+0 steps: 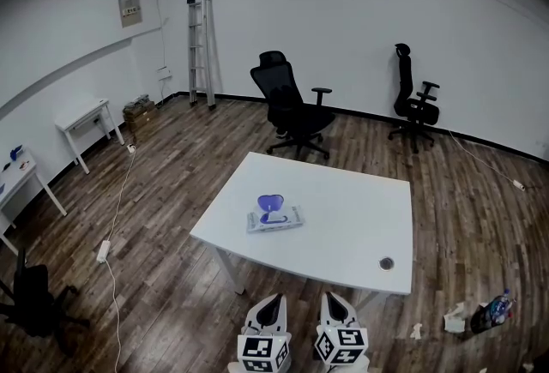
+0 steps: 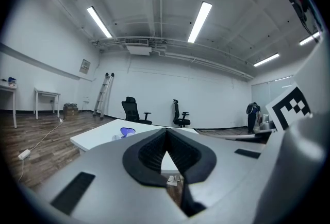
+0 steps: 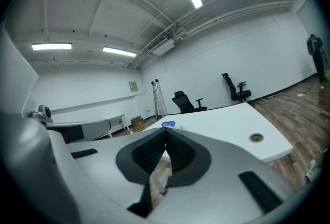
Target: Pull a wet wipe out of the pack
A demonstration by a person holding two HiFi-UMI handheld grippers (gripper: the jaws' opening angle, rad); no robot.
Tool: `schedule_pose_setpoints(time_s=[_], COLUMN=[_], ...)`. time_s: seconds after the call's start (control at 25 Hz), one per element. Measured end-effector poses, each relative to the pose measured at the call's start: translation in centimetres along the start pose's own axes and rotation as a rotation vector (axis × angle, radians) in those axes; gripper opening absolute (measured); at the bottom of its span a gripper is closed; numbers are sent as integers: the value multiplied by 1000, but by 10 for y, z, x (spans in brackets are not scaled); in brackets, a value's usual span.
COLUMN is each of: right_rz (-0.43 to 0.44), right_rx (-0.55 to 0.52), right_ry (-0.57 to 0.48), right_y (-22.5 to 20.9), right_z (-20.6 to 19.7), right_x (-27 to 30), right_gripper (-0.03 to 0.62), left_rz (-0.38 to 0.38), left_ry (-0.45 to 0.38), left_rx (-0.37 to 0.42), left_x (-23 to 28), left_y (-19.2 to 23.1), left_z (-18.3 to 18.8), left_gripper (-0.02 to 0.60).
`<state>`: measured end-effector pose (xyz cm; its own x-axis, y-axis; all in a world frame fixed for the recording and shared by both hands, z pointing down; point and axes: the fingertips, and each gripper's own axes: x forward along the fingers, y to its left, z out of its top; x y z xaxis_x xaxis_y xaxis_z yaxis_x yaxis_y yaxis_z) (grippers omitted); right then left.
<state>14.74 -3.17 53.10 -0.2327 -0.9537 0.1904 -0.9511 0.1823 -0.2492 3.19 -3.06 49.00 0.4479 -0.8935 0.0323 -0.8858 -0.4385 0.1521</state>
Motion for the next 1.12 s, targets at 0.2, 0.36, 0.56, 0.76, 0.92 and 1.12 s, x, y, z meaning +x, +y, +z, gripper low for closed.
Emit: schedule_pose_setpoints(time_s=[0.2,0.36,0.56,0.76,0.92,1.12], right_rz=[-4,6,10,21,28,36], right_rx=[1,-5,-10,-23,-30,-36], right_ry=[3,5,-1,-7,-8,-1], right_y=[-4,-3,-4,-1,4,7], right_z=[4,8,22,33,40,45], right_x=[21,43,73,104,126,155], right_gripper=[8,8,8,8,8,8], left_rz=[16,17,18,25,36,43], left_ry=[0,-5,-12,-23,-26,-26], left_rx=[-7,-6,-7,-9,-11,-13], left_x=[18,35,63,87,101,122], left_y=[15,27,41,62,79,99], left_z=[6,4,17,25,29,33], left_gripper=[-2,-2,-2,-2,-2,-2])
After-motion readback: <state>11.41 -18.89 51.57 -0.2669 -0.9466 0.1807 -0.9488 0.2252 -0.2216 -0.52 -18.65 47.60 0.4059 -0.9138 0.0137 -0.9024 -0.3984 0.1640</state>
